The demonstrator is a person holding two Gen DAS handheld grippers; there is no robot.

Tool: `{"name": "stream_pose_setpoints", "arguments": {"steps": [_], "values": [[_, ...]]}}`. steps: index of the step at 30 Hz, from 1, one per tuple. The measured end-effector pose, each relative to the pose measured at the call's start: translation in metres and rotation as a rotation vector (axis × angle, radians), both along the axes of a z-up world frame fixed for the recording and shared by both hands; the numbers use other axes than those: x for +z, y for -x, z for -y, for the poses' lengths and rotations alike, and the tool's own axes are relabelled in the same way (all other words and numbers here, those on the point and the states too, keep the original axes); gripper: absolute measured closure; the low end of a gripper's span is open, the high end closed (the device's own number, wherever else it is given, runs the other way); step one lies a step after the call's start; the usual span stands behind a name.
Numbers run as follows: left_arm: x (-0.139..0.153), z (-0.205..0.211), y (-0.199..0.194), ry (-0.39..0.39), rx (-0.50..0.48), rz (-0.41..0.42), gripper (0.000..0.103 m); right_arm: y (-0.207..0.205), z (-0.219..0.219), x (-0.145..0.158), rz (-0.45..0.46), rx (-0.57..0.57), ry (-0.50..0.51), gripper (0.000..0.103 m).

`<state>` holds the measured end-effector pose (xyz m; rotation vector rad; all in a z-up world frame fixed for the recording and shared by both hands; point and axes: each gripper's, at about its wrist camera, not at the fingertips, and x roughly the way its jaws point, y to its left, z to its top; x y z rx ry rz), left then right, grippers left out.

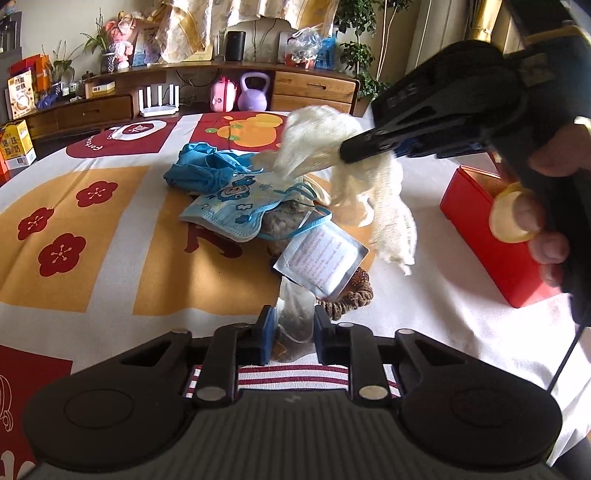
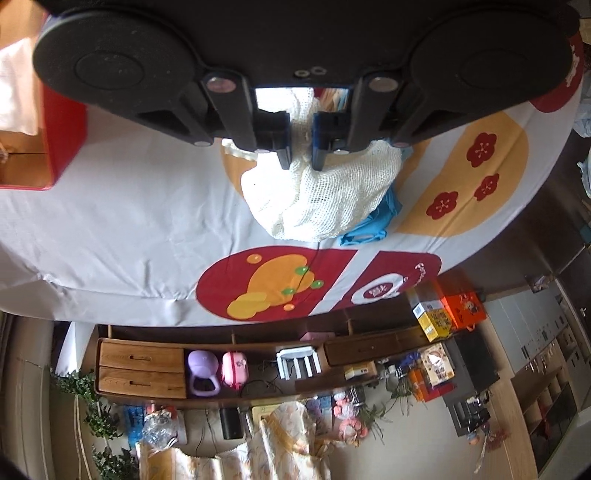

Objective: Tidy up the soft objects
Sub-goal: 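Carry the knit cloth over the tin with the right tool while the left tool carries the plastic bag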

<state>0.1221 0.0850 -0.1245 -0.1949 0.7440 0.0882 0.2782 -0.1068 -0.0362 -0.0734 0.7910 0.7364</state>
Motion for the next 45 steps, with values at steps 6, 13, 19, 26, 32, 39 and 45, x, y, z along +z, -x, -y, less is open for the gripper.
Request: {"name": "stream_pose_setpoints", "arguments": {"steps": [6, 13, 19, 26, 32, 39, 45], "values": [[0.003, 0.001, 0.002, 0.003, -0.002, 0.003, 0.09, 0.012, 0.028, 0.02, 0.009, -0.019, -0.038, 0.094], [0.014, 0.003, 0.009, 0.01, -0.003, 0.019, 0.091, 0.027, 0.064, 0.046, 0.032, -0.037, -0.071, 0.094], [0.036, 0.011, 0.015, 0.011, -0.022, 0.044, 0.091, 0.035, 0.094, 0.066, 0.044, -0.06, -0.104, 0.094], [0.069, 0.032, 0.009, 0.02, -0.085, 0.088, 0.091, 0.036, 0.132, 0.082, 0.081, -0.117, -0.128, 0.094], [0.088, 0.064, -0.006, -0.003, -0.153, 0.13, 0.091, 0.028, 0.167, 0.08, 0.101, -0.196, -0.133, 0.094], [0.103, 0.106, -0.031, -0.03, -0.227, 0.164, 0.091, 0.014, 0.203, 0.069, 0.113, -0.29, -0.142, 0.094], [0.101, 0.141, -0.054, -0.027, -0.29, 0.148, 0.091, 0.0, 0.228, 0.056, 0.109, -0.35, -0.161, 0.094]]}}
